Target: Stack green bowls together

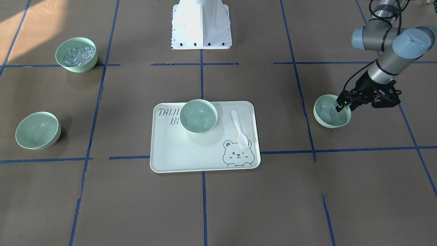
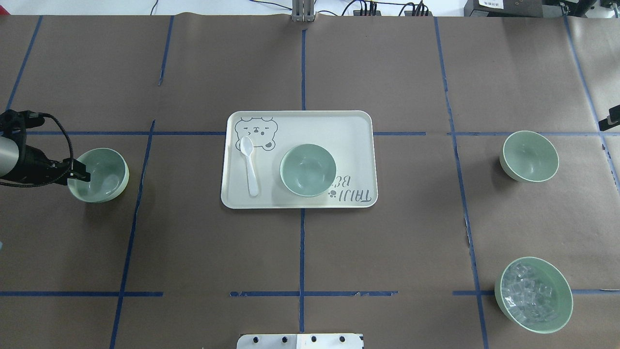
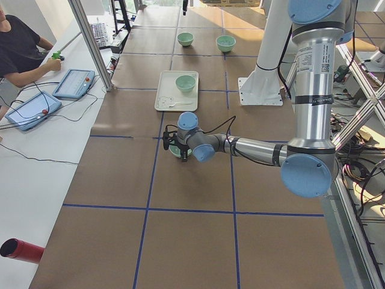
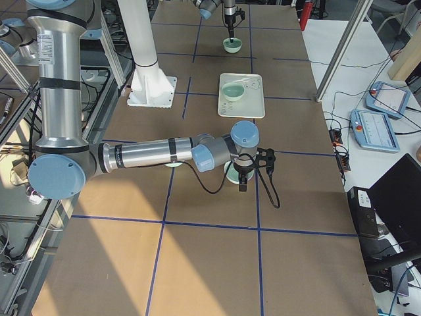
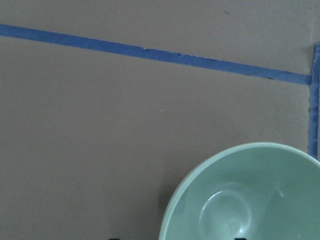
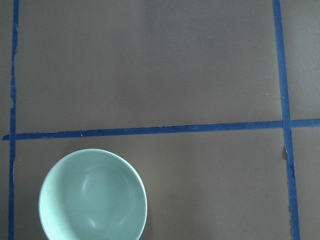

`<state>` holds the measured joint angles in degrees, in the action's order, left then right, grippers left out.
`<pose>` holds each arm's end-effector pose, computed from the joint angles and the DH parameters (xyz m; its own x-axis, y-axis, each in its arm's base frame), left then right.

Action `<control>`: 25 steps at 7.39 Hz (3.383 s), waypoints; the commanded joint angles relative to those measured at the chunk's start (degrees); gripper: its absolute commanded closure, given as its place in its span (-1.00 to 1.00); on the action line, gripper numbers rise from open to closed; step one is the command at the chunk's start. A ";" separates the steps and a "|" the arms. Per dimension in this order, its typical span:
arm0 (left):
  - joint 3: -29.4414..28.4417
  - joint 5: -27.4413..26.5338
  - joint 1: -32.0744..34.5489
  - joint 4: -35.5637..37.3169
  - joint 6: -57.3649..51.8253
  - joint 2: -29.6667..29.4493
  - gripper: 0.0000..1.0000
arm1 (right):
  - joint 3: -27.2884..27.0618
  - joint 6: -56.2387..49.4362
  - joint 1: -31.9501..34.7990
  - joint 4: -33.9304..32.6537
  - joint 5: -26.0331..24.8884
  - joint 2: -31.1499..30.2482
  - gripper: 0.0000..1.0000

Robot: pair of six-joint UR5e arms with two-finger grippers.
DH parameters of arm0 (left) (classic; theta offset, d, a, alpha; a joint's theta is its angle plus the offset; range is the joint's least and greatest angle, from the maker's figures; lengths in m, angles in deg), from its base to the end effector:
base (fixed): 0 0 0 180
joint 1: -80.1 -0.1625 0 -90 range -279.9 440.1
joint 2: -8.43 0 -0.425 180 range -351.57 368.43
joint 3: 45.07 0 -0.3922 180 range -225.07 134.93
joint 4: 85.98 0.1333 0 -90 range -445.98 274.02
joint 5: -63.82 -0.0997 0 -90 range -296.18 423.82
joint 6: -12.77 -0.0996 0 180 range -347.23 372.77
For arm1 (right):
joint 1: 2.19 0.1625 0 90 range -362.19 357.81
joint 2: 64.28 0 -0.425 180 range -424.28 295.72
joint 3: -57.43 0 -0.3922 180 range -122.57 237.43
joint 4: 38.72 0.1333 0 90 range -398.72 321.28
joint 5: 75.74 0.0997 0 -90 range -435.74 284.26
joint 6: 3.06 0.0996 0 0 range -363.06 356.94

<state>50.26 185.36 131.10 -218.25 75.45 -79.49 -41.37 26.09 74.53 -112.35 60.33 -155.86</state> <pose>0.2557 -0.4448 0.5533 0.5879 -0.1045 -0.8021 0.1774 0.9841 0.0018 -0.0541 -0.4973 0.5615 0.6344 0.0503 0.7713 -0.1128 0.9932 0.0280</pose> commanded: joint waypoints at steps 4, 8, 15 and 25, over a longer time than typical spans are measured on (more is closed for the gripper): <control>4.49 0.62 0.59 2.60 0.43 0.30 1.00 | 1.05 1.26 -6.05 0.59 -3.52 0.34 -1.00; 16.46 2.80 0.94 19.92 0.86 -2.15 1.00 | 6.75 2.22 -9.13 4.34 -3.79 3.51 -1.00; 18.23 3.18 -0.02 36.81 15.78 -19.11 1.00 | 15.56 5.66 -14.76 16.76 -6.87 4.39 0.97; -0.84 -3.59 -17.15 33.23 34.97 -42.50 1.00 | 14.16 6.18 -3.86 16.68 8.95 8.26 1.00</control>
<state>51.81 181.98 115.42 -182.45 110.31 -121.08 -27.16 32.14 69.81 -95.66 67.83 -148.05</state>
